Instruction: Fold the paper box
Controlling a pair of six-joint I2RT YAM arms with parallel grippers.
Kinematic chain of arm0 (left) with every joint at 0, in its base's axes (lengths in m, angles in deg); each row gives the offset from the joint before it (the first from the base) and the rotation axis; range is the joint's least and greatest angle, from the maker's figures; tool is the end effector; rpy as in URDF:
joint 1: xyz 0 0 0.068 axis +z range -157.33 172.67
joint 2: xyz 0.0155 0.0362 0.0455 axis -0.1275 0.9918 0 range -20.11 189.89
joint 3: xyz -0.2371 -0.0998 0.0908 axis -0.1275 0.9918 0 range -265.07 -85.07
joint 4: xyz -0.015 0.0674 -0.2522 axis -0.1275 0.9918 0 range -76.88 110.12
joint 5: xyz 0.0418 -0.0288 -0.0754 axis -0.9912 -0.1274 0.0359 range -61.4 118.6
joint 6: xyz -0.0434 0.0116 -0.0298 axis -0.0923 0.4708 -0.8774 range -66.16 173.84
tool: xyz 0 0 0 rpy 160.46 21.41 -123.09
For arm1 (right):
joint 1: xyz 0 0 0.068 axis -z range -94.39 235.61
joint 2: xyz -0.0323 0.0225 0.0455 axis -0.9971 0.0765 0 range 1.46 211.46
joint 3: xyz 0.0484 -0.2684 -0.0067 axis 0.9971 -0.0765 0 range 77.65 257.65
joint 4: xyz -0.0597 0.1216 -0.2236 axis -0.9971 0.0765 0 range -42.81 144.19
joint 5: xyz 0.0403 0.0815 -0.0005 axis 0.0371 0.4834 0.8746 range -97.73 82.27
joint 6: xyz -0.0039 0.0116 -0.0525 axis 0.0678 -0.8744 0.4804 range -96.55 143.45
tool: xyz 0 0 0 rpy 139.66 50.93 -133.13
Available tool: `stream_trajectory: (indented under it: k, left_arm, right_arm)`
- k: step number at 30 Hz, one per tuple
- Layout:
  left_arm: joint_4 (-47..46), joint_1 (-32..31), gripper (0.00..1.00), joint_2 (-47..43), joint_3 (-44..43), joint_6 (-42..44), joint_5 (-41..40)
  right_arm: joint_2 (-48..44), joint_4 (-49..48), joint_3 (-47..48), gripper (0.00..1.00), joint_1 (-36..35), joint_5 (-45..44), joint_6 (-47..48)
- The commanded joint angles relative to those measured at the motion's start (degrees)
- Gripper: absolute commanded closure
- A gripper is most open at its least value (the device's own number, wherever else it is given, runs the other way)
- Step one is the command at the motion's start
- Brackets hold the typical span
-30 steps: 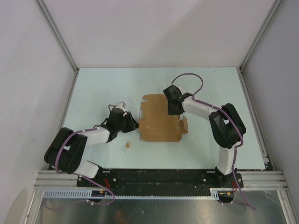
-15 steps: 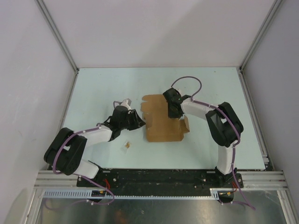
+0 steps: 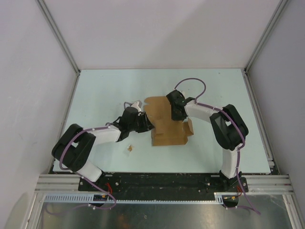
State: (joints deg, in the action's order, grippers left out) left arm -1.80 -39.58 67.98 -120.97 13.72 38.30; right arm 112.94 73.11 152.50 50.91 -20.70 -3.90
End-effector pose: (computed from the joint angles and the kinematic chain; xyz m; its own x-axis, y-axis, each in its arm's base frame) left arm 0.2468 -0.1628 0.1545 -0.8036 -0.2439 -0.5428 0.1590 0.7911 -0.5907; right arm 0.3327 0.2207 0.1646 -0.8638 -0.0535 -0.5009 -0.0820 0.9960 0.0350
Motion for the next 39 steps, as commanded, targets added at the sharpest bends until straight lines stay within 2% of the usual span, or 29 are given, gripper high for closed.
stream_trajectory:
  k: [1, 13, 22, 31, 34, 37, 38, 39]
  left_arm:
    - [-1.34, -1.50, 0.62, 2.43, -3.21, 0.48, 1.20]
    - [-1.25, -2.55, 0.64, 8.32, -4.88, 1.53, 1.38]
    - [1.64, -3.52, 0.71, 11.04, -5.32, 3.47, -2.22]
    - [4.19, -3.87, 0.71, 7.98, -4.97, 4.26, -4.59]
    - [5.51, -3.87, 0.65, 4.20, -4.44, 4.35, -5.21]
    - [6.91, -3.87, 0.53, 0.42, -4.35, 4.35, -5.39]
    - [7.96, -3.96, 0.44, -0.37, -4.53, 4.43, -5.47]
    - [8.58, -4.05, 0.39, -2.03, -4.70, 4.61, -5.82]
  right_arm:
    - [1.63, -1.21, -1.11, 0.75, -0.02, 0.32, -0.33]
    - [1.02, -0.95, -1.11, 0.75, -0.11, 0.23, -0.51]
    - [1.02, -0.60, -1.11, 0.75, -0.02, -0.04, -0.33]
    - [1.02, -0.77, -1.11, 0.75, -0.02, 0.14, -0.42]
    - [0.84, -0.78, -1.11, 0.75, 0.07, 0.05, -0.42]
    - [0.76, -0.69, -1.11, 0.75, 0.07, 0.05, -0.33]
    - [0.84, -0.69, -1.11, 0.75, 0.16, -0.03, -0.33]
    - [0.84, -0.77, -1.11, 0.75, 0.16, 0.14, -0.33]
